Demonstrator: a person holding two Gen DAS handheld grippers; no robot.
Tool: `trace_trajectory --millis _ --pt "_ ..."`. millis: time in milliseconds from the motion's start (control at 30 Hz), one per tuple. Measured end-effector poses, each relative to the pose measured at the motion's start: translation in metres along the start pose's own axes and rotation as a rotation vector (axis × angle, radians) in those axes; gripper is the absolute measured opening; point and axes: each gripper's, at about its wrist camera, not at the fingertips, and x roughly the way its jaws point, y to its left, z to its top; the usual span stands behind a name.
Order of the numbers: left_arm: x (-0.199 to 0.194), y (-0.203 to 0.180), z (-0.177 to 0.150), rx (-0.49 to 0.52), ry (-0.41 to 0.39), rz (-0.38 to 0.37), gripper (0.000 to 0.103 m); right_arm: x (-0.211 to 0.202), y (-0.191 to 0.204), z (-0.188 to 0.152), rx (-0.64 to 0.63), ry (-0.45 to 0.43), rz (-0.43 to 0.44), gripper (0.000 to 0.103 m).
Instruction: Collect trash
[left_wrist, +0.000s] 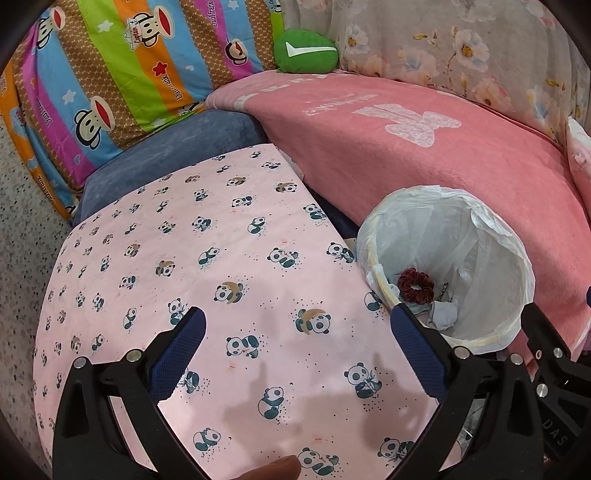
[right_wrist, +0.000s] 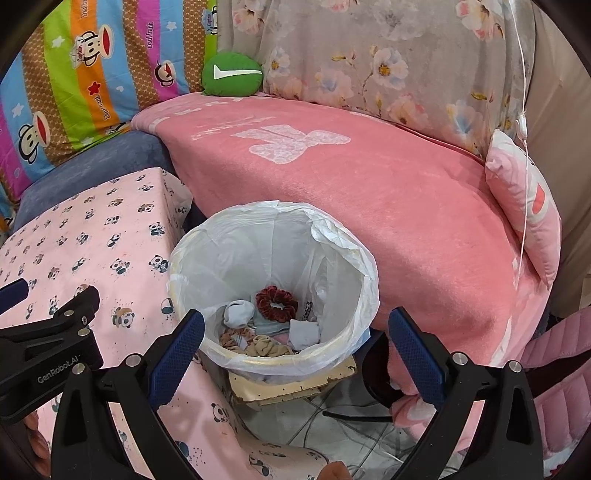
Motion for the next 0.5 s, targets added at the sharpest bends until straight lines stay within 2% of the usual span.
trace_trajectory --millis 500 --pt "-0.0039 -0.0023 -0.0013 -0.009 0.011 0.011 0.096 -0.003 0.0006 -0.0005 -0.011 0.005 0.0 0.096"
